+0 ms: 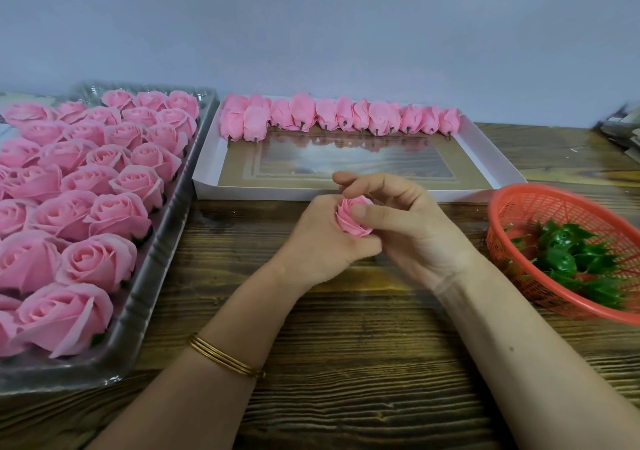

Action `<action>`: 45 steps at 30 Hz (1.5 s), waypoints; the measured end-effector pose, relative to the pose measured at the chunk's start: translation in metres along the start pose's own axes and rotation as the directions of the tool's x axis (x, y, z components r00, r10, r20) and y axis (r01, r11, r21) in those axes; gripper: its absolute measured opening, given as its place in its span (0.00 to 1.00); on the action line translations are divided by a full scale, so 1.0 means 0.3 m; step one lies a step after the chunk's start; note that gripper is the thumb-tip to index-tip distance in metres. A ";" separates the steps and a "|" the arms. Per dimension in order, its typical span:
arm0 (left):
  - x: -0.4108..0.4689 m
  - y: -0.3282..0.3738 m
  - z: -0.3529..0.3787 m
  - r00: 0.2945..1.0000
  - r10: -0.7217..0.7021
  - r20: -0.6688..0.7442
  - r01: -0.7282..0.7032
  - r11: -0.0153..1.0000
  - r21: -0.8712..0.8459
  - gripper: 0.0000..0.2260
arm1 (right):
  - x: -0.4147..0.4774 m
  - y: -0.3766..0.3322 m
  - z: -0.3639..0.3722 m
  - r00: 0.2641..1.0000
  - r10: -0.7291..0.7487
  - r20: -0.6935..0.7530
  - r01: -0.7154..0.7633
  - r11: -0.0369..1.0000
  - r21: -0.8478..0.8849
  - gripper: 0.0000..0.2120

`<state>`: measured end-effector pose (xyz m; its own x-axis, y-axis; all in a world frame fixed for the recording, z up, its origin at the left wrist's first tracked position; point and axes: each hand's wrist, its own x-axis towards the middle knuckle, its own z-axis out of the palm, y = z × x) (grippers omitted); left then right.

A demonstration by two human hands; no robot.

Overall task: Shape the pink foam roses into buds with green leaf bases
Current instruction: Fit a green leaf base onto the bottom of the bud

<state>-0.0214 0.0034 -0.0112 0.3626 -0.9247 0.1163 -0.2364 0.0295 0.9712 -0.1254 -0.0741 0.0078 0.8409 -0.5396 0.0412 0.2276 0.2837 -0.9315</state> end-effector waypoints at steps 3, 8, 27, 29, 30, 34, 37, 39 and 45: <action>-0.001 0.004 0.002 1.000 0.028 0.013 -0.028 0.999 -0.023 0.06 | -0.001 -0.001 0.008 1.000 0.008 0.001 -0.008 0.999 -0.050 0.09; -0.005 0.011 -0.001 0.999 0.030 0.018 -0.029 0.999 -0.039 0.09 | -0.001 0.004 0.011 0.999 0.021 0.025 -0.020 0.997 -0.072 0.09; -0.003 0.010 0.001 1.000 0.029 0.009 -0.027 0.974 -0.226 0.08 | 0.006 0.023 -0.002 0.998 -0.006 0.060 0.012 0.996 -0.092 0.15; -0.002 0.010 0.002 1.000 0.022 -0.015 -0.025 0.975 -0.220 0.09 | 0.010 0.024 -0.003 0.998 0.016 0.061 -0.013 0.998 -0.058 0.16; -0.001 0.009 0.003 0.999 0.025 -0.025 -0.030 0.977 -0.212 0.09 | 0.012 0.026 -0.003 0.998 0.027 0.055 -0.026 0.999 -0.035 0.18; -0.004 0.018 0.005 0.997 0.023 -0.078 -0.038 0.980 -0.196 0.11 | 0.014 0.023 -0.006 0.997 0.065 0.039 -0.068 0.995 0.070 0.21; -0.003 0.024 0.004 0.993 0.026 -0.111 -0.046 0.983 -0.178 0.13 | 0.015 0.013 -0.013 0.996 0.083 0.032 -0.087 0.987 0.133 0.20; -0.003 0.024 0.004 0.992 0.034 -0.118 -0.053 0.985 -0.163 0.17 | 0.016 0.010 -0.015 0.997 0.074 0.017 -0.075 0.986 0.150 0.18; 0.000 0.018 0.002 0.990 0.058 -0.131 -0.075 0.990 -0.123 0.18 | 0.017 0.016 -0.016 0.997 0.061 -0.036 -0.056 0.990 0.126 0.08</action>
<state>-0.0232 0.0033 -0.0062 0.4633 -0.8635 0.1991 -0.1501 0.1450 0.9780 -0.1224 -0.0792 0.0019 0.8352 -0.5491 -0.0289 0.2400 0.4113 -0.8793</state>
